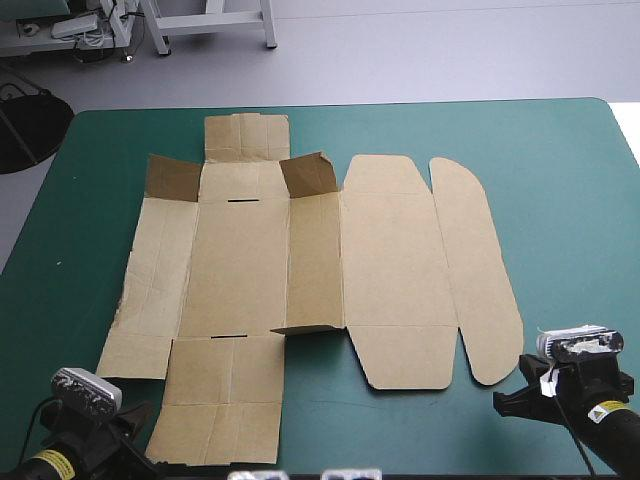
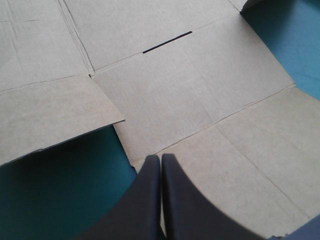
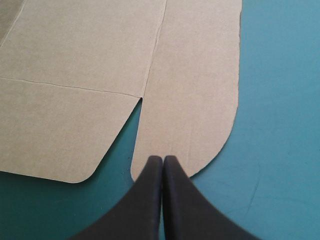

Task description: Fold the box

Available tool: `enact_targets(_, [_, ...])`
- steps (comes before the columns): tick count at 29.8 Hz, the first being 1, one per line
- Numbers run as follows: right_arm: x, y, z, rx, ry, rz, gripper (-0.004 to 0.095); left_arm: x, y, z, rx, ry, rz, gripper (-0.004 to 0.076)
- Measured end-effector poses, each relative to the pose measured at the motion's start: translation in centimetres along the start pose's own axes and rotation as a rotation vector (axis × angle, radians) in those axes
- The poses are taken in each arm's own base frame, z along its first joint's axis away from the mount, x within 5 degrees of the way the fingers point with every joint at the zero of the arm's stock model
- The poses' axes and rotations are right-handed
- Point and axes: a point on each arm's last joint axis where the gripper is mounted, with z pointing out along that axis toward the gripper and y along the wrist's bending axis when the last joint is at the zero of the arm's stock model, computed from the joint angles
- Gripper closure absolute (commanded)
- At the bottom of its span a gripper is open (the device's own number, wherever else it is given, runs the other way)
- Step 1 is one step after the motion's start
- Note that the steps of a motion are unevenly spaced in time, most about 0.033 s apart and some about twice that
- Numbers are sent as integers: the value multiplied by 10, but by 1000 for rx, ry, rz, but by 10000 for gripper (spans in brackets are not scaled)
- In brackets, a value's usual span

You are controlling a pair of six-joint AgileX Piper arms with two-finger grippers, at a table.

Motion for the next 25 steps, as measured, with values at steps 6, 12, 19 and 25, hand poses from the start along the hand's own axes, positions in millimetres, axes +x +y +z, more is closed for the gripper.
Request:
enact_targets(6, [0, 0, 0, 0, 0, 0, 921, 0, 0, 0, 0, 0, 0, 733])
enact_targets(12, [0, 0, 0, 0, 0, 0, 921, 0, 0, 0, 0, 0, 0, 733])
enact_targets(19, [0, 0, 0, 0, 0, 0, 921, -2, -4, -2, 39, -10, -22, 733])
enact_targets(25, [0, 0, 0, 0, 0, 0, 921, -27, -4, -20, 51, 5, -20, 733])
